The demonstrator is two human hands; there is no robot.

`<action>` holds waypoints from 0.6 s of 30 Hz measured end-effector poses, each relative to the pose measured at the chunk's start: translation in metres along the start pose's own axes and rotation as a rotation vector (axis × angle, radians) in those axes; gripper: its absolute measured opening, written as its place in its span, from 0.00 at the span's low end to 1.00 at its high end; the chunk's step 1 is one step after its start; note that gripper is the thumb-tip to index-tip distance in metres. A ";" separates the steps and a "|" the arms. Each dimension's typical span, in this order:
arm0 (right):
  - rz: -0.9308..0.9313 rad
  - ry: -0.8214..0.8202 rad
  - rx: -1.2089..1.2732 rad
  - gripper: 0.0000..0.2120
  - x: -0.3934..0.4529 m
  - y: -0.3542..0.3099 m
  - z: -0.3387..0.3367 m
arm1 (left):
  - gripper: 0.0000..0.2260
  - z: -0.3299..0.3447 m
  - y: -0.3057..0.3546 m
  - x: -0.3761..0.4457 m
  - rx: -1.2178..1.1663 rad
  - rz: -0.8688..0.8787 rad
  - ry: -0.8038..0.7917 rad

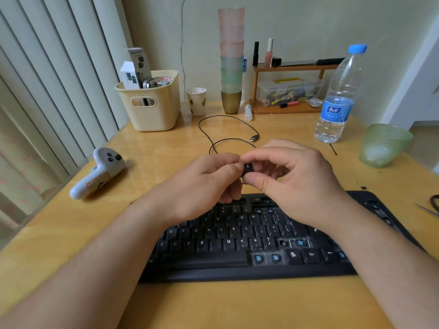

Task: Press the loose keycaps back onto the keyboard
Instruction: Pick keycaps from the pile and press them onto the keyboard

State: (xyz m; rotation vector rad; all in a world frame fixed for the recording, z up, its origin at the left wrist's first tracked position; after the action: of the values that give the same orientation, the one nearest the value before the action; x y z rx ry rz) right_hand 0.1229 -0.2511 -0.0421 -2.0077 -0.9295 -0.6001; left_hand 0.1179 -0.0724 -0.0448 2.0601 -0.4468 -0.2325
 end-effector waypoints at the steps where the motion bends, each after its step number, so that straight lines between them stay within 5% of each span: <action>1: -0.017 -0.007 -0.015 0.14 0.000 -0.001 0.000 | 0.17 0.000 0.000 0.000 0.003 -0.003 -0.003; 13: -0.039 0.035 -0.088 0.09 0.001 -0.004 0.001 | 0.19 -0.008 0.006 -0.002 0.023 -0.002 0.030; 18: 0.033 0.057 -0.072 0.08 -0.001 -0.001 -0.001 | 0.10 -0.045 0.009 -0.002 0.075 -0.022 0.353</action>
State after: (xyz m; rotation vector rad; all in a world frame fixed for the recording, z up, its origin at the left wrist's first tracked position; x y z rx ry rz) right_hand 0.1214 -0.2522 -0.0414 -2.0547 -0.8500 -0.6778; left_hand 0.1294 -0.0401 -0.0142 2.1247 -0.2177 0.1370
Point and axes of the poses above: each hand's wrist, its own x-axis towards the middle knuckle, its own z-axis out of the palm, y = z × x, the point moved 4 cm from there along x, towards the middle knuckle, and after that the axes turned 5 degrees about -z, right-handed, at the moved point
